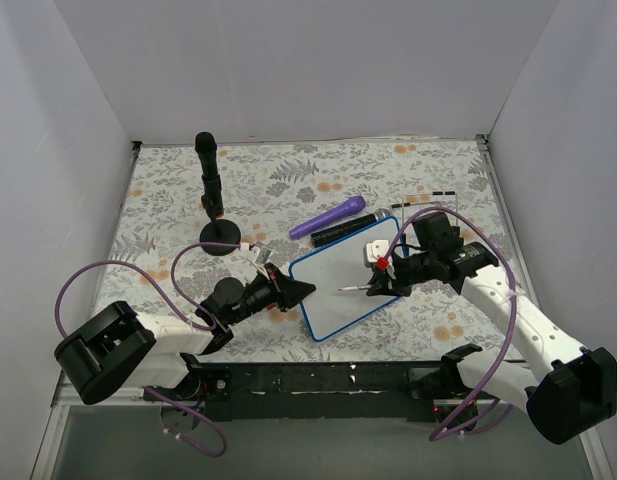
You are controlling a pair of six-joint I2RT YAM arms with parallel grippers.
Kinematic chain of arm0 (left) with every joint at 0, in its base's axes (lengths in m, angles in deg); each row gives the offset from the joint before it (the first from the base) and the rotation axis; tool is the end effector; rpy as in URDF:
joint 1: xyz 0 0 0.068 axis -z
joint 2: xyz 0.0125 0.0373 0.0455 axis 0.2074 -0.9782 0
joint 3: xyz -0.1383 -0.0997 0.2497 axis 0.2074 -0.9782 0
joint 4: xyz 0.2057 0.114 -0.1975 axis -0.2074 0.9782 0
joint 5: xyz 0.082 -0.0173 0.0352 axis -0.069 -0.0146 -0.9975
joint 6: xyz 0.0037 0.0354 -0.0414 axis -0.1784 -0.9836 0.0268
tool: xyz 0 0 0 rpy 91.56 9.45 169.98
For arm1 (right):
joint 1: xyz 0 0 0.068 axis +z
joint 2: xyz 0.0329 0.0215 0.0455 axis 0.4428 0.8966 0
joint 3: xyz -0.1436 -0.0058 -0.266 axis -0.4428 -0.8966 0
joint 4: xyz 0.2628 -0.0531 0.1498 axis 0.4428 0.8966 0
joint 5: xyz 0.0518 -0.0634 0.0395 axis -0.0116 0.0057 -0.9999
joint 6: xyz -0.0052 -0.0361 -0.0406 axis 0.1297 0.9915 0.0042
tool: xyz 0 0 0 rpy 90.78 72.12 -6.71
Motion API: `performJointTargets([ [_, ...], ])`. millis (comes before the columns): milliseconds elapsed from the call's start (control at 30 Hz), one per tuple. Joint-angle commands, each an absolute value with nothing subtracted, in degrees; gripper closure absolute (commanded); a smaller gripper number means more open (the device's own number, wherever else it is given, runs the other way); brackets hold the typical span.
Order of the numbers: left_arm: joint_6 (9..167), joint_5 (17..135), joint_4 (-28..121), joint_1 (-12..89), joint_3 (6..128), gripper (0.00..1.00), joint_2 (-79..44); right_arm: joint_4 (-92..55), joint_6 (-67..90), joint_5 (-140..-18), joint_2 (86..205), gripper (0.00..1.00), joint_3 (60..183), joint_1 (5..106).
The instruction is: Write a sentence on the whiteboard
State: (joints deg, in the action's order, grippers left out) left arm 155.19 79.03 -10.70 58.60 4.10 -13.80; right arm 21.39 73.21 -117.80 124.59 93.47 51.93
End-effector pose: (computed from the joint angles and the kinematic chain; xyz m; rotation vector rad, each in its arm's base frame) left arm 0.1501 -0.1693 0.1548 -0.3595 1.9392 -1.7415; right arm 0.1970 0.1240 0.2833 -1.6828 1.5000 0.7457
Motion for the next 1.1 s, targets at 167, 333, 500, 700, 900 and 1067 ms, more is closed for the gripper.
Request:
performJointTargets([
  [167,154.5,77.4,-13.4,58.8,4.8,1.00,-13.3,21.6,71.4,-115.0,126.8,0.99,97.8,57.0],
  [333,154.5,77.5,-13.6,58.7,4.7,1.00,-13.2,21.5,70.5,-113.3,127.5,0.99,99.3,58.6],
  [500,154.6,77.4,-13.8,58.8,4.5,1.00,-13.2,22.3,70.3,-112.8,127.7,0.99,100.7,59.6],
  [700,155.1,77.3,-14.4,58.8,4.3,1.00,-13.4,22.4,69.6,-111.9,128.1,0.99,101.6,60.6],
  [900,155.8,77.3,-15.2,58.8,4.2,1.00,-14.0,21.9,66.3,-111.7,128.9,0.99,104.1,61.0],
  [1067,156.2,77.1,-15.4,58.8,4.2,1.00,-14.1,22.5,66.2,-111.2,129.1,0.99,104.9,61.3],
])
